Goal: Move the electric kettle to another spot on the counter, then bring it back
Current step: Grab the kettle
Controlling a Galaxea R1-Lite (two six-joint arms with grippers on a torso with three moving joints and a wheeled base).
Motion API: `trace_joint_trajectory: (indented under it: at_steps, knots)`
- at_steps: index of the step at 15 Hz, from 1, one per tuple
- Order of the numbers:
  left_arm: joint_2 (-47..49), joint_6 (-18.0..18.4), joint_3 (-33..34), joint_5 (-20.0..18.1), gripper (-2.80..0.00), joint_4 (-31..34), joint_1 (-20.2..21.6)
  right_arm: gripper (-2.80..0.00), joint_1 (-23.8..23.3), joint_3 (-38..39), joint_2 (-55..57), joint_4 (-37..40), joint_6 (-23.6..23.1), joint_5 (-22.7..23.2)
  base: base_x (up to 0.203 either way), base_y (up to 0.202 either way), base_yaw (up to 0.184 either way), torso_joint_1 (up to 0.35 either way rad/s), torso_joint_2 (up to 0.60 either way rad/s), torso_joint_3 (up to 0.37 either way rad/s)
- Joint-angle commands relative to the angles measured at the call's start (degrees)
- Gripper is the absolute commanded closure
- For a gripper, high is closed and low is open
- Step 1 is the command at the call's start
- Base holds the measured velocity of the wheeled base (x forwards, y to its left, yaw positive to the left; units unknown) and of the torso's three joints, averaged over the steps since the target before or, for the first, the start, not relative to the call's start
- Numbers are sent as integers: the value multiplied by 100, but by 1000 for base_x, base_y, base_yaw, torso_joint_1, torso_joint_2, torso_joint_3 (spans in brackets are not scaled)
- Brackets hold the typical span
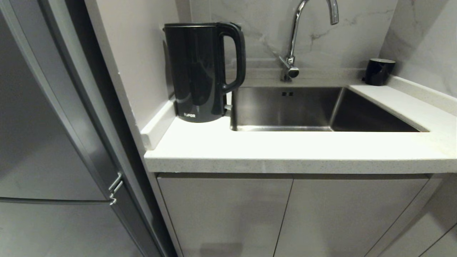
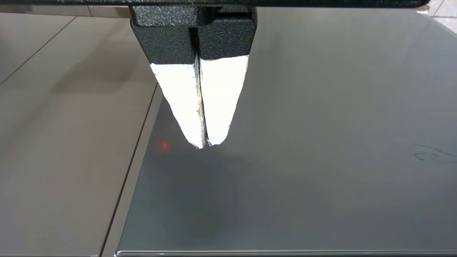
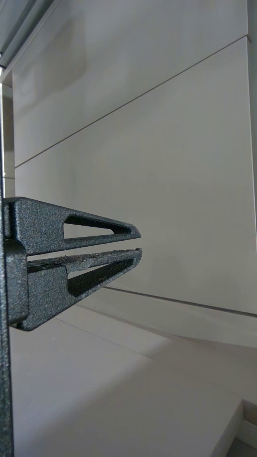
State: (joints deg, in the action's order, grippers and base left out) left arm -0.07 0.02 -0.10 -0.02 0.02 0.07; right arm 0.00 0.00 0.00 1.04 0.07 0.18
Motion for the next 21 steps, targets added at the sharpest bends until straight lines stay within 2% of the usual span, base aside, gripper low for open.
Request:
trace_joint_trajectory:
  at_steps: [1,21]
  knots:
    - [7,-2,1,2,0,-2,1,0,0,0,9,2,1,9,0,0,0,0,0,0]
    - [7,-38,1,2,0,-2,-7,0,0,0,0,-7,-7,9,0,0,0,0,0,0]
